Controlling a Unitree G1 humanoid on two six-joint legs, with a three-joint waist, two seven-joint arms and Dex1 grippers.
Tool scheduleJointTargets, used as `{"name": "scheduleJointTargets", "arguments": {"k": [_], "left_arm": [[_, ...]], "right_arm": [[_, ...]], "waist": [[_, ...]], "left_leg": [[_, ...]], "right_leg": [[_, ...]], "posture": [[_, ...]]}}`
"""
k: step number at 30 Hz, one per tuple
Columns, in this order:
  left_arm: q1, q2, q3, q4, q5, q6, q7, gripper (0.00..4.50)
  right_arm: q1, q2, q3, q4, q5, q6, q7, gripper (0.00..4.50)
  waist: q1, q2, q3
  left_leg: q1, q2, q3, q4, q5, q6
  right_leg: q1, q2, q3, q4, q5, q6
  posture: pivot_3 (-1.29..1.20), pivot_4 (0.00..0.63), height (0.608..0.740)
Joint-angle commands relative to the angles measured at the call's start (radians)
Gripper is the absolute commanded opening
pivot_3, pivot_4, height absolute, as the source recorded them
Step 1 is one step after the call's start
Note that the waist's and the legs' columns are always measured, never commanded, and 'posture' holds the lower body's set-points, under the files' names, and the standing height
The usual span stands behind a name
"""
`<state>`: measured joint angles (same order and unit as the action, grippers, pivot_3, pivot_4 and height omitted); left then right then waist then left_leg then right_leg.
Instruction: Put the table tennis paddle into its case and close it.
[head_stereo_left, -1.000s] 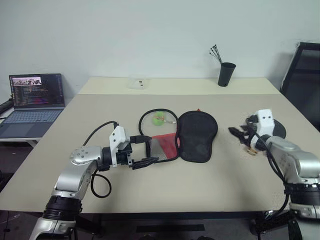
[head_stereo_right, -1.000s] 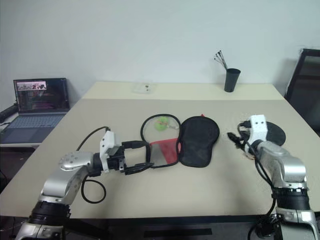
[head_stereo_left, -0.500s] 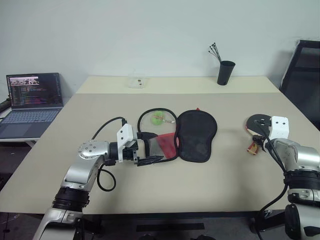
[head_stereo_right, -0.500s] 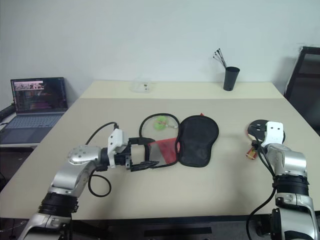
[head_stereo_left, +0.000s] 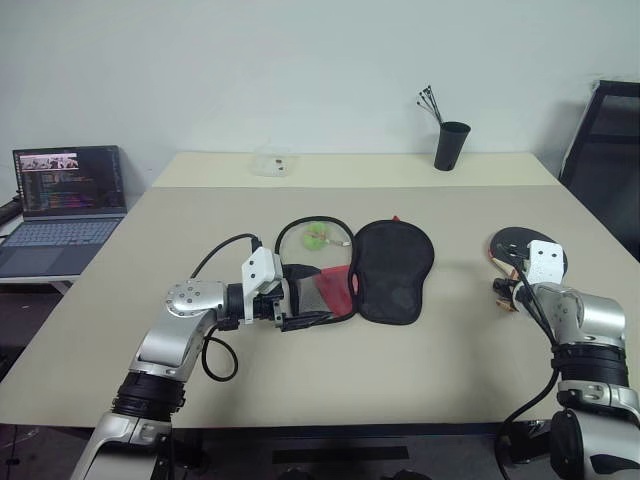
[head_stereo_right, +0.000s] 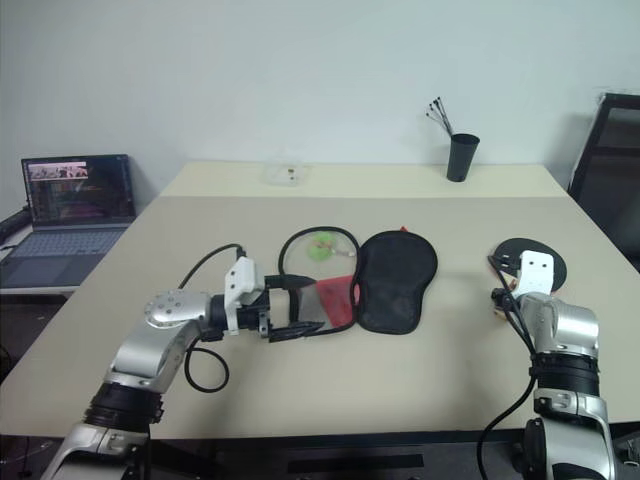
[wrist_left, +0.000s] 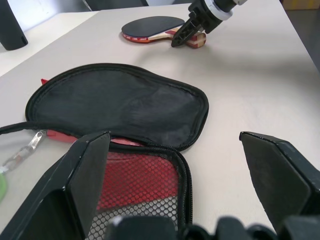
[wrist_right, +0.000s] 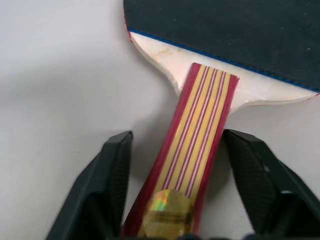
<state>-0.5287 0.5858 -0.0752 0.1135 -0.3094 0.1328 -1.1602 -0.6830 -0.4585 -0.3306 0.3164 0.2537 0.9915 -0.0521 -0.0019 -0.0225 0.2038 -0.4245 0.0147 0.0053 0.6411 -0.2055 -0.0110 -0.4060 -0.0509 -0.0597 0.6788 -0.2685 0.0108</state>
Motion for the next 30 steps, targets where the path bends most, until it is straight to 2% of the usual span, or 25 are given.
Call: {"name": "scheduleJointTargets", "arguments": {"k": [1,8,9,11,17,20,25,30], "left_arm": [[-0.028,-0.002,0.005,-0.051,-0.004,0.007,0.014,4.5],[-0.031,-0.001,0.001,-0.073,-0.002,0.026,0.026,4.5],[-0.03,0.0,0.001,-0.078,-0.002,0.029,0.027,4.5],[-0.028,0.001,0.002,-0.086,-0.003,0.036,0.028,4.5],[-0.028,0.003,-0.003,-0.104,-0.003,0.053,0.031,4.5],[-0.031,0.002,-0.005,-0.11,-0.004,0.06,0.032,4.5],[-0.03,0.006,-0.009,-0.119,-0.005,0.066,0.028,4.5],[-0.018,0.014,-0.009,-0.134,-0.009,0.076,0.023,4.5]], "right_arm": [[-0.015,-0.007,0.0,0.035,-0.023,-0.034,0.0,4.46],[-0.042,-0.01,0.016,0.128,-0.038,-0.09,0.031,4.46],[-0.043,-0.01,0.02,0.134,-0.041,-0.095,0.04,4.29],[-0.045,-0.01,0.026,0.142,-0.046,-0.103,0.056,3.92],[-0.044,-0.037,0.085,0.163,-0.069,-0.134,0.136,1.91],[-0.044,-0.053,0.117,0.165,-0.08,-0.146,0.175,1.15],[-0.034,-0.092,0.156,0.122,-0.086,-0.111,0.252,1.1],[0.052,-0.14,0.161,-0.073,-0.051,0.026,0.312,1.09]], "waist": [[-0.002,0.0,0.0],[-0.004,0.0,0.0],[-0.004,0.0,0.0],[-0.004,0.0,0.0],[-0.003,-0.001,0.0],[-0.003,-0.001,0.0],[-0.003,0.0,0.0],[0.0,0.0,0.0]], "left_leg": [[0.0,0.0,0.0,0.001,0.0,0.0],[0.001,0.001,0.002,0.003,0.001,0.002],[0.001,0.001,0.003,0.003,0.002,0.003],[0.003,0.0,0.005,0.003,0.002,0.003],[0.003,0.0,0.007,0.003,0.002,0.004],[0.003,0.0,0.008,0.003,0.002,0.004],[0.003,0.0,0.008,0.002,0.002,0.004],[0.002,0.0,0.007,0.0,0.002,0.004]], "right_leg": [[0.0,0.0,0.0,0.0,0.0,0.0],[0.0,0.001,0.004,0.0,0.003,0.003],[0.0,0.001,0.005,0.0,0.004,0.003],[0.0,0.001,0.008,0.0,0.005,0.004],[0.0,0.001,0.01,0.0,0.005,0.005],[0.0,0.001,0.01,0.0,0.005,0.005],[0.0,0.001,0.01,0.0,0.005,0.005],[-0.001,0.001,0.01,-0.002,0.005,0.005]], "posture": [[0.0,0.15,0.74],[0.0,0.15,0.74],[0.0,0.15,0.74],[0.0,0.15,0.74],[0.0,0.15,0.74],[0.0,0.15,0.74],[0.0,0.15,0.74],[0.0,0.15,0.74]]}}
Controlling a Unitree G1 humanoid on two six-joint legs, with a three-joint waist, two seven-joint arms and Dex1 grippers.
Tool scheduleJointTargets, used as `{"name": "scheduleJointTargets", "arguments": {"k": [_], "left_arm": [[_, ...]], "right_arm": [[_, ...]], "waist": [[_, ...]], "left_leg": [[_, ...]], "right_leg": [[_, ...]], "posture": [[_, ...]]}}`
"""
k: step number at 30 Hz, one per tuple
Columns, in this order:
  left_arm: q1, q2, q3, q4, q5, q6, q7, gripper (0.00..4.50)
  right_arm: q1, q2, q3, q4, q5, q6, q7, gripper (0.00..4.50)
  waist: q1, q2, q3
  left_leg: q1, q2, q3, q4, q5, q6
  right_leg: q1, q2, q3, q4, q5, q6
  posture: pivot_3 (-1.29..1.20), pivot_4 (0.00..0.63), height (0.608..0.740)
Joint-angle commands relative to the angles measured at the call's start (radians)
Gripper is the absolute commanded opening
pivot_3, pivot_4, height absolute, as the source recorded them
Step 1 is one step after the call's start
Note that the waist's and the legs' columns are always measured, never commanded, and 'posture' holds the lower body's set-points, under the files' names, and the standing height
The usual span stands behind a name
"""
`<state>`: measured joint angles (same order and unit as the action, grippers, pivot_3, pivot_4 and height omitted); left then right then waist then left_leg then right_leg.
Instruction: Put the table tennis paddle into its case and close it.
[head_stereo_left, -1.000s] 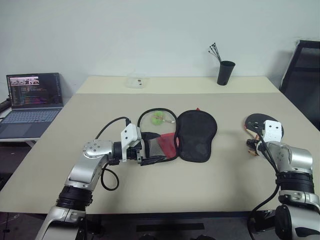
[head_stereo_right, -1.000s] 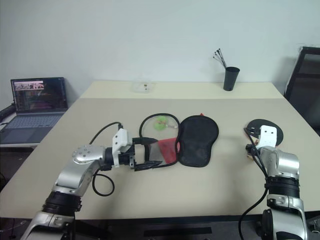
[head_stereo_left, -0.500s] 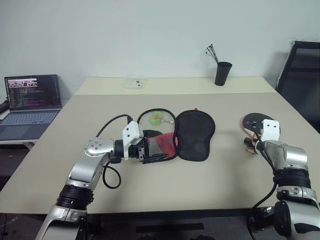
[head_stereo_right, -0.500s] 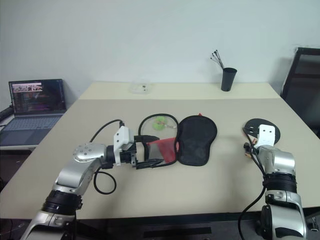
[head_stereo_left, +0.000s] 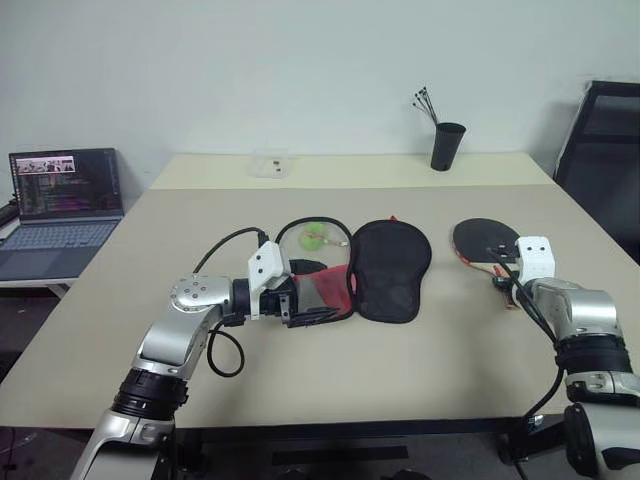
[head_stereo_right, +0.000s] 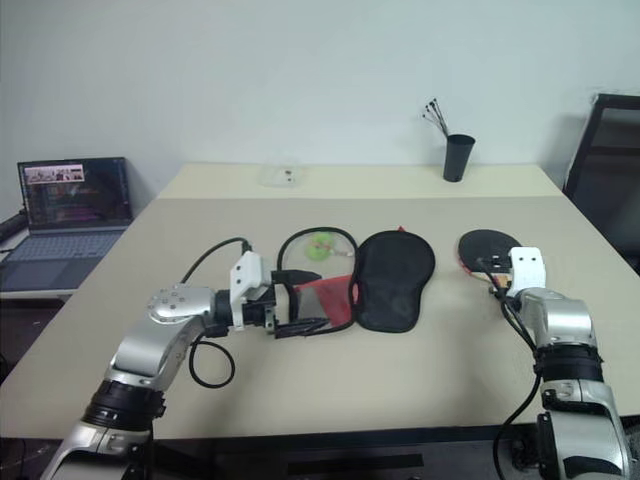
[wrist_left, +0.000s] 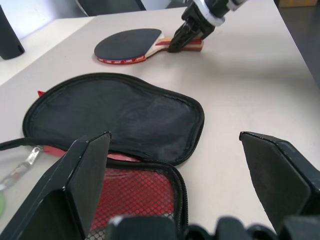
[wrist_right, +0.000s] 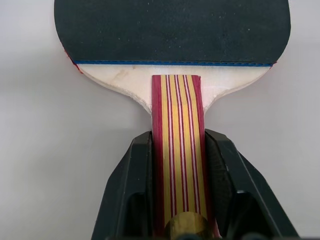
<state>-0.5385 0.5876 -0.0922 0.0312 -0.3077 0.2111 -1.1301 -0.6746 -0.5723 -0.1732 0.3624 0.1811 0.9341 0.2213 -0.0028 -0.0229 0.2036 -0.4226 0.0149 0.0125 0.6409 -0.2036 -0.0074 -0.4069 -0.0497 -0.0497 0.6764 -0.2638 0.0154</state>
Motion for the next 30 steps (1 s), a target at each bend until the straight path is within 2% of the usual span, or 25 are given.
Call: {"name": "scheduleJointTargets", "arguments": {"k": [1,7,13,15,19,30], "left_arm": [[-0.005,0.014,0.007,-0.055,-0.011,-0.001,-0.008,4.5],[0.005,0.014,-0.001,-0.063,-0.01,0.003,-0.016,4.5],[-0.009,0.007,-0.009,-0.048,-0.006,-0.001,-0.023,4.5],[-0.011,0.007,-0.01,-0.045,-0.006,-0.003,-0.025,4.5],[-0.013,0.007,-0.011,-0.044,-0.007,-0.005,-0.025,4.5],[-0.005,0.01,-0.007,-0.045,-0.007,-0.009,-0.021,4.5]], "right_arm": [[0.067,-0.03,0.0,-0.168,0.03,0.117,0.046,1.09],[0.232,-0.001,-0.051,-0.499,0.093,0.346,0.044,1.09],[0.252,0.04,-0.065,-0.519,0.083,0.371,0.023,1.09],[0.248,0.038,-0.063,-0.504,0.078,0.357,0.024,1.81],[0.23,0.036,-0.051,-0.466,0.073,0.325,0.03,2.92],[0.181,0.045,-0.02,-0.367,0.076,0.23,0.063,2.92]], "waist": [[0.001,0.0,0.0],[0.001,0.0,0.0],[-0.001,0.0,0.0],[-0.001,-0.001,0.0],[-0.004,-0.002,-0.001],[-0.015,-0.004,-0.002]], "left_leg": [[0.0,0.0,0.0,0.0,0.0,0.0],[-0.001,0.0,-0.001,-0.001,0.0,0.0],[0.0,0.001,-0.001,0.0,0.0,0.0],[0.0,0.001,-0.001,0.0,0.0,0.0],[0.0,0.001,0.0,0.0,0.0,0.0],[0.006,0.013,0.005,0.002,0.0,0.0]], "right_leg": [[0.0,0.0,0.0,0.0,0.0,0.0],[-0.001,0.0,-0.001,-0.001,0.0,0.0],[-0.001,0.001,-0.001,0.0,0.0,0.0],[0.0,0.001,-0.001,0.0,0.0,0.0],[0.0,0.001,0.0,0.0,0.0,0.0],[0.001,0.012,0.006,-0.001,0.005,-0.003]], "posture": [[0.0,0.15,0.74],[0.0,0.15,0.74],[0.0,0.15,0.74],[0.0,0.15,0.74],[0.0,0.15,0.74],[0.0,0.15,0.74]]}}
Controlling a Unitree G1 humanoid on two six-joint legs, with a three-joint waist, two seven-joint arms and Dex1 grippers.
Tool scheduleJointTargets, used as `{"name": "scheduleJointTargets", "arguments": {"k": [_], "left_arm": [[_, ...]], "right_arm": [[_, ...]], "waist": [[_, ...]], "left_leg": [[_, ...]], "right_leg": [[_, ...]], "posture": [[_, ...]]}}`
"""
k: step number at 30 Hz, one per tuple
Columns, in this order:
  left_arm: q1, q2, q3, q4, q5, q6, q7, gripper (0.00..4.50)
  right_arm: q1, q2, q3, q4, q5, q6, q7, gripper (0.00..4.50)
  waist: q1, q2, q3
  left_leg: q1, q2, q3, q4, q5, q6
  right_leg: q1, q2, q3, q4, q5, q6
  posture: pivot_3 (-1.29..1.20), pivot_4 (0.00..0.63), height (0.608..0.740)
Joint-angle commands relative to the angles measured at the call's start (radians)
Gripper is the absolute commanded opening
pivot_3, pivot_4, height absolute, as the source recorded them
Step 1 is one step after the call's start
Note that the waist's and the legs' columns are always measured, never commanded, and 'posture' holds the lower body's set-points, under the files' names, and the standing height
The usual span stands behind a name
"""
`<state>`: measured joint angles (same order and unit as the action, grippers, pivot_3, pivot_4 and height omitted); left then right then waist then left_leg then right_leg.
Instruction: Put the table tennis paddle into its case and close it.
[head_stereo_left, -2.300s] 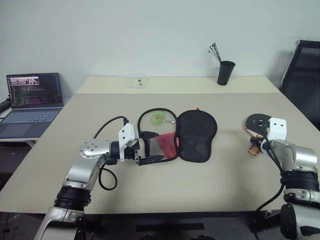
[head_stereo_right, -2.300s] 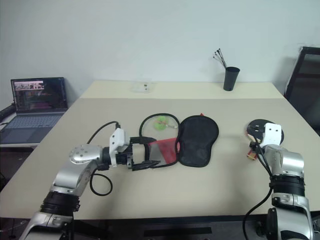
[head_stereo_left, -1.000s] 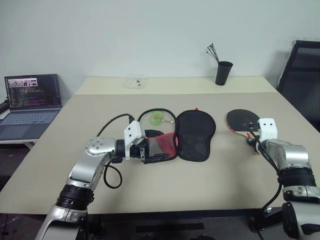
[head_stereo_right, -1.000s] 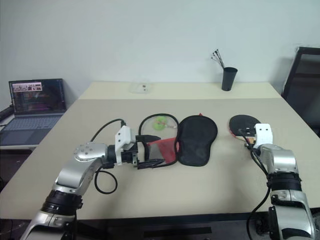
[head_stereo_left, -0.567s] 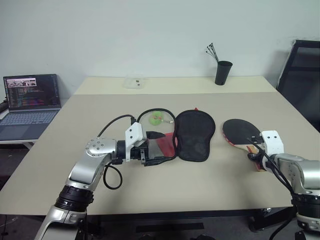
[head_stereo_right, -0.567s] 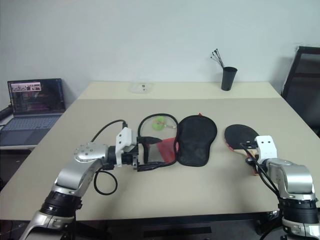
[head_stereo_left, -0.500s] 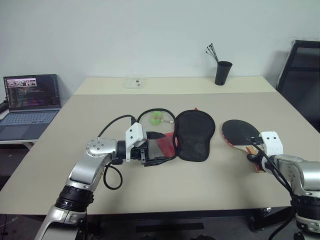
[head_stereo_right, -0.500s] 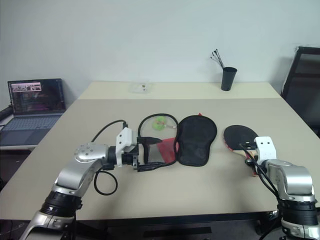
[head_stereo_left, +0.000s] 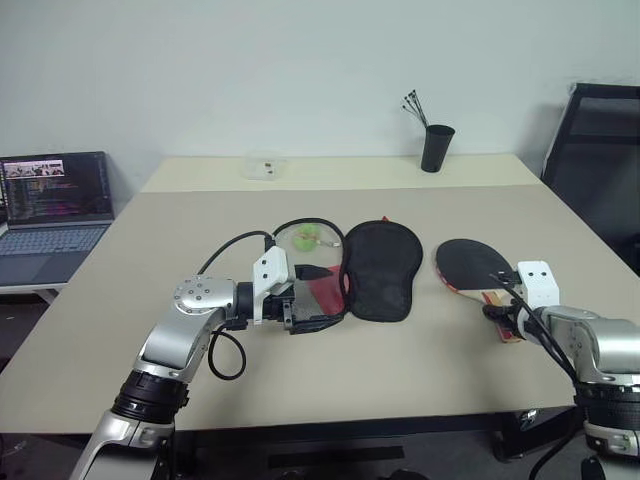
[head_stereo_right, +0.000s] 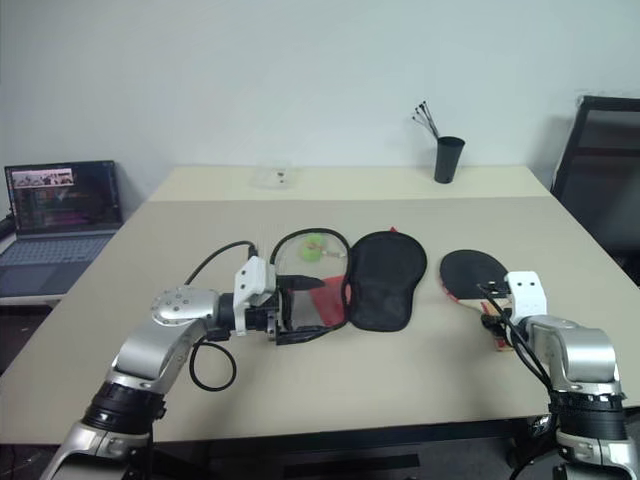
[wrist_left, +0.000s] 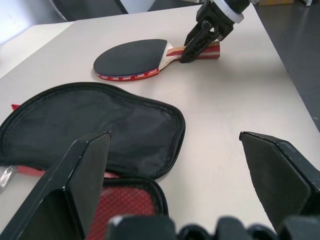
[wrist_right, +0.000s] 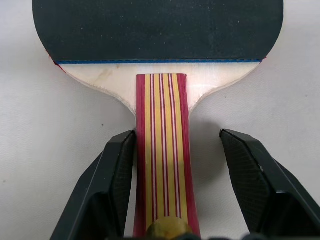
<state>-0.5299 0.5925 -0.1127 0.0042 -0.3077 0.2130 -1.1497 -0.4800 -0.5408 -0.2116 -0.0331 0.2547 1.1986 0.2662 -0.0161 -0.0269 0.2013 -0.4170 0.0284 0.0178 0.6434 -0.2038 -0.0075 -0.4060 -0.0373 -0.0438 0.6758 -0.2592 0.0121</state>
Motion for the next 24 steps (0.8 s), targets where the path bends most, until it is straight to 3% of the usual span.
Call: {"name": "scheduleJointTargets", "arguments": {"k": [1,13,16,20,24], "left_arm": [[-0.013,0.005,0.013,-0.018,-0.007,-0.011,-0.001,4.5],[-0.003,0.013,0.018,-0.019,-0.006,-0.019,-0.003,4.5],[0.0,0.014,0.018,-0.019,-0.006,-0.022,-0.004,4.5],[0.007,0.019,0.021,-0.016,-0.003,-0.029,-0.003,4.5],[0.02,0.024,0.025,-0.023,-0.001,-0.032,0.005,4.5]], "right_arm": [[-0.019,0.016,0.021,0.039,0.005,-0.047,0.025,2.92],[-0.034,0.017,0.057,0.09,-0.014,-0.117,0.037,2.92],[-0.035,0.022,0.057,0.09,-0.017,-0.114,0.028,2.29],[-0.04,0.036,0.041,0.081,-0.018,-0.112,0.005,1.11],[-0.083,0.03,-0.003,0.073,-0.019,-0.111,-0.03,1.1]], "waist": [[-0.005,0.0,0.0],[-0.016,-0.002,-0.001],[-0.016,-0.002,-0.001],[-0.016,-0.002,-0.001],[-0.016,-0.002,-0.001]], "left_leg": [[0.0,0.001,0.0,0.0,0.0,0.0],[0.002,0.001,0.008,0.0,0.0,0.0],[0.002,0.001,0.008,0.0,0.0,0.0],[0.001,0.001,0.008,-0.001,0.0,0.0],[0.001,0.001,0.009,-0.001,0.0,0.0]], "right_leg": [[0.0,0.0,0.0,0.0,0.0,0.0],[-0.001,0.002,0.007,0.0,0.002,0.001],[-0.002,0.002,0.007,0.0,0.002,0.001],[-0.002,0.002,0.007,-0.001,0.002,0.001],[-0.002,0.001,0.008,-0.001,0.002,0.001]], "posture": [[0.0,0.15,0.74],[0.0,0.15,0.74],[0.0,0.15,0.74],[0.0,0.15,0.74],[0.0,0.15,0.74]]}}
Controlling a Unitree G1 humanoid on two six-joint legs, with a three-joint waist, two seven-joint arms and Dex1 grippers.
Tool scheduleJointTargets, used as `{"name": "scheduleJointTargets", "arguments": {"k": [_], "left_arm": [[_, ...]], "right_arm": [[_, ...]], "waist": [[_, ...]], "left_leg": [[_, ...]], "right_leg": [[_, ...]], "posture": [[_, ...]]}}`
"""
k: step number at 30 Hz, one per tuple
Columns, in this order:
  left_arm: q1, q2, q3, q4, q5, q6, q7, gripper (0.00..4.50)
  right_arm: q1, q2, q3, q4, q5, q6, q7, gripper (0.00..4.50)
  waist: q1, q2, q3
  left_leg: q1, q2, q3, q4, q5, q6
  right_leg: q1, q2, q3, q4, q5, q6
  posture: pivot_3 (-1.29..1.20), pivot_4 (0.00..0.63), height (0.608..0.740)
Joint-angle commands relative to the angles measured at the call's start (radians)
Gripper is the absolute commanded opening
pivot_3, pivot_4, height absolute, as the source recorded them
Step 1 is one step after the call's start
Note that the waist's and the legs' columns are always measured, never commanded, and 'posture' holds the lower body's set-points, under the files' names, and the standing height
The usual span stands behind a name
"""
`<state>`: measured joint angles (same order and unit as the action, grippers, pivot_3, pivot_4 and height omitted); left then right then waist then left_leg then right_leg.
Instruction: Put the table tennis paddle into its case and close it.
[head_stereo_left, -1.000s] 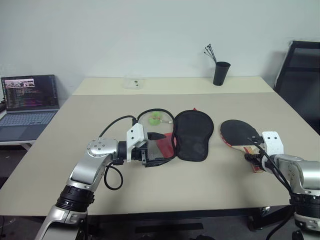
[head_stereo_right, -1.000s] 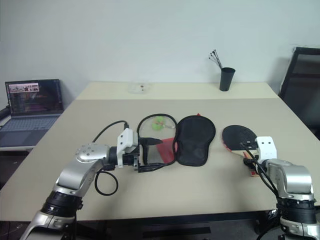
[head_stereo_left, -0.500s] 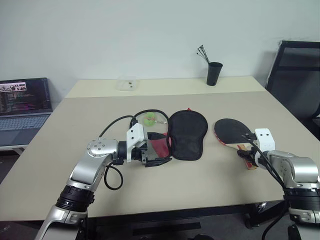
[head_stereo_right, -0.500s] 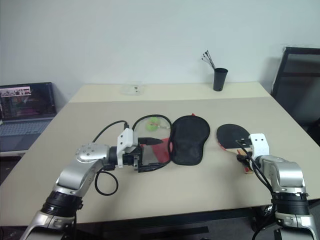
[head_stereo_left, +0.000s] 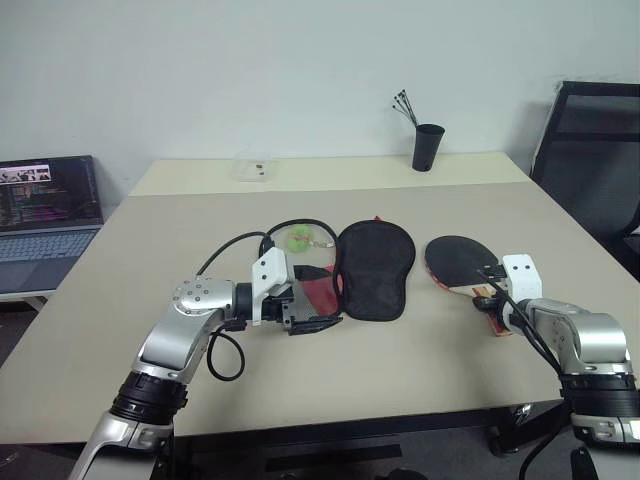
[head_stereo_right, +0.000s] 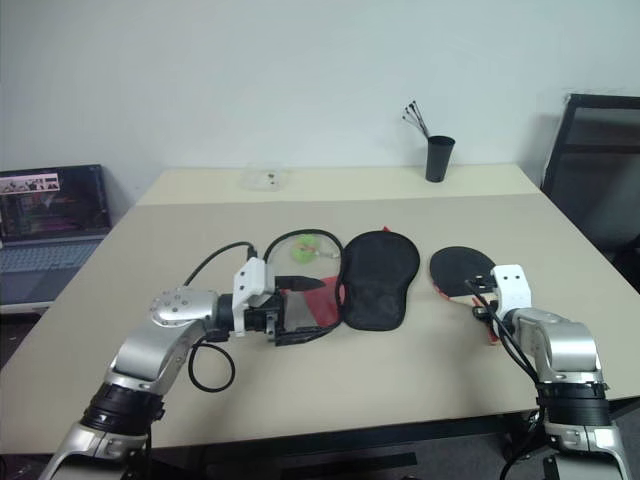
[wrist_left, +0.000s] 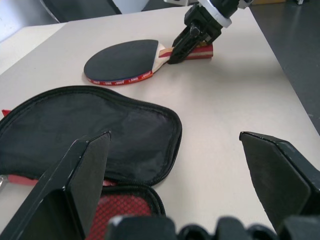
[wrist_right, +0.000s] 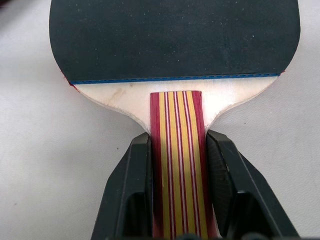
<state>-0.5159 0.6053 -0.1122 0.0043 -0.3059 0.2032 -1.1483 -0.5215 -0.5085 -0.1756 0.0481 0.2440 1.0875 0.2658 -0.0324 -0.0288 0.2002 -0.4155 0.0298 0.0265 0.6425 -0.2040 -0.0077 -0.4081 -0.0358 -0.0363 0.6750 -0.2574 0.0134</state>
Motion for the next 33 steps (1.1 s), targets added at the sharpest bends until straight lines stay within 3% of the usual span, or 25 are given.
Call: {"name": "scheduleJointTargets", "arguments": {"k": [1,7,14,22,33], "left_arm": [[0.01,0.013,0.026,-0.027,-0.004,-0.021,0.006,4.5],[0.043,0.026,0.042,-0.044,-0.012,-0.017,0.019,4.5],[0.073,0.021,0.063,-0.047,-0.03,-0.015,0.038,4.5],[0.109,0.039,0.111,-0.045,-0.047,-0.014,0.056,4.5],[0.131,0.047,0.117,-0.076,-0.041,0.0,0.08,4.5]], "right_arm": [[-0.055,-0.007,-0.051,-0.016,-0.007,0.006,-0.038,1.1],[-0.114,0.017,-0.076,-0.186,0.038,0.128,-0.068,1.1],[-0.192,0.251,-0.033,-0.329,0.04,0.244,-0.177,1.1],[-0.228,0.457,0.014,-0.225,-0.003,0.176,-0.275,1.1],[-0.248,0.543,0.048,-0.052,-0.045,0.019,-0.322,1.1]], "waist": [[0.0,0.0,0.0],[0.003,0.001,0.001],[0.0,0.001,0.001],[0.006,0.001,0.001],[0.005,0.001,0.001]], "left_leg": [[0.0,0.0,0.0,0.0,0.0,0.0],[-0.008,-0.001,0.002,-0.003,0.0,0.0],[-0.014,0.002,0.001,-0.004,0.0,0.0],[-0.015,-0.001,0.001,-0.002,0.0,0.0],[-0.015,0.0,0.001,-0.002,0.0,0.0]], "right_leg": [[0.0,0.0,0.0,0.0,0.0,0.0],[-0.009,0.0,0.002,0.0,0.0,0.0],[-0.016,0.002,0.001,0.002,0.0,0.0],[-0.016,0.0,0.001,0.002,0.0,0.0],[-0.016,0.0,0.001,0.002,0.0,-0.001]], "posture": [[0.0,0.15,0.74],[0.0,0.15,0.74],[0.0,0.15,0.74],[0.0,0.15,0.74],[0.0,0.15,0.74]]}}
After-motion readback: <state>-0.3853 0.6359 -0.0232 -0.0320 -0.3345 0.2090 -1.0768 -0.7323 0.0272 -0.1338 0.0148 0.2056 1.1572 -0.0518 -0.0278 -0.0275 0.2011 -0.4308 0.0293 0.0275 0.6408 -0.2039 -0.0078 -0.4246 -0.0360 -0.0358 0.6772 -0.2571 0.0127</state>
